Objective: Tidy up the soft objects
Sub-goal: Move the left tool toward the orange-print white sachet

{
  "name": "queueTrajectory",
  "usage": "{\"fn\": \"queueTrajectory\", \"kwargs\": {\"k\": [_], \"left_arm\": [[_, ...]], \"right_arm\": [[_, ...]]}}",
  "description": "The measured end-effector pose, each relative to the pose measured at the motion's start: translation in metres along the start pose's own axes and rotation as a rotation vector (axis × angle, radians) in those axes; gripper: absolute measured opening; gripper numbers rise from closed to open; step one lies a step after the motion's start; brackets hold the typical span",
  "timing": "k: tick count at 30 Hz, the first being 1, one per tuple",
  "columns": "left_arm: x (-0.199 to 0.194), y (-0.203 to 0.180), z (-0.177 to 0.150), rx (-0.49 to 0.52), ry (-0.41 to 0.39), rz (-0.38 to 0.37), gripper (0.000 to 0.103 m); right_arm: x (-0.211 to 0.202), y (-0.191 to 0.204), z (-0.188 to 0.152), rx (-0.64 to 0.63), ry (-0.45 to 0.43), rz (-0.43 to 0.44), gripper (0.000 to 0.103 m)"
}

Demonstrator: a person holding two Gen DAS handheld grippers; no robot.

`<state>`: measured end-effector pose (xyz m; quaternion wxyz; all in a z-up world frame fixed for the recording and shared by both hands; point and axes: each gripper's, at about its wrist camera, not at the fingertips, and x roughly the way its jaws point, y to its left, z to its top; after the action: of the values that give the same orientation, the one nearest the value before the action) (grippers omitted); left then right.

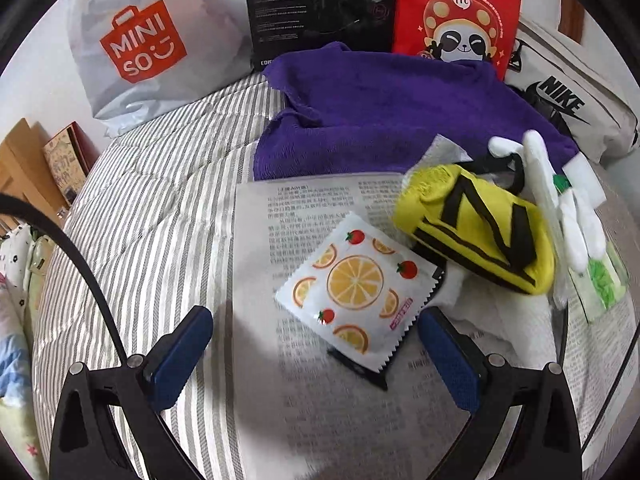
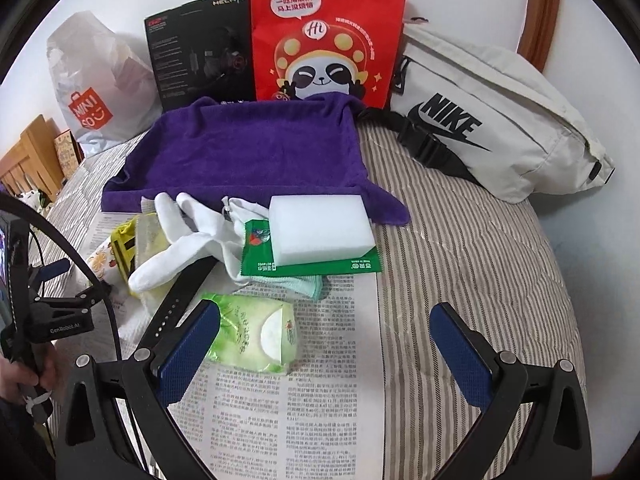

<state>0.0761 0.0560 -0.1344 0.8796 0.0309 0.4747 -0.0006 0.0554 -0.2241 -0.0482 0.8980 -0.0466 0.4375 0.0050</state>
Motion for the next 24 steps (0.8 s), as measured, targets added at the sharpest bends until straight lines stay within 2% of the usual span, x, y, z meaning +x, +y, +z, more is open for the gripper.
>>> {"fn": "queueTrajectory", "kwargs": {"k": [3,7,10,13,14,19,21,23,24], "left_arm": [[0.007,0.005,0.006,0.011,-0.002,-0.028,0.103],[0.011,0.007,0.011,0.021,-0.002,-0.076,0.091],[0.01,0.006,0.013,0.045,-0.021,-0.079,0.072],[0.008,0.015,0.016,0.013,-0.029,-0.082,0.05],[0.007,0.019,0.016,0.007,-0.03,-0.082,0.046],[0.001,0.038,0.016,-0.022,-0.032,-0.117,0.046],[-0.003,0.041,0.019,-0.011,-0.05,-0.117,0.052],[-0.007,0.039,0.024,0.005,-0.059,-0.131,0.065],[-0.008,0.038,0.027,0.005,-0.059,-0.132,0.065]], "right_arm": [[0.009,0.002,0.005,-0.003,0.019,-0.001,0.103],[0.018,0.009,0.014,-0.019,0.033,0.005,0.103],[0.021,0.014,0.022,-0.034,0.037,0.016,0.103],[0.021,0.018,0.029,-0.046,0.03,0.027,0.103],[0.02,0.019,0.031,-0.05,0.025,0.031,0.103],[0.018,0.02,0.036,-0.052,0.014,0.052,0.103],[0.019,0.019,0.039,-0.049,0.014,0.051,0.103],[0.019,0.019,0.04,-0.05,0.013,0.044,0.103],[0.019,0.018,0.041,-0.05,0.012,0.043,0.103]]}}
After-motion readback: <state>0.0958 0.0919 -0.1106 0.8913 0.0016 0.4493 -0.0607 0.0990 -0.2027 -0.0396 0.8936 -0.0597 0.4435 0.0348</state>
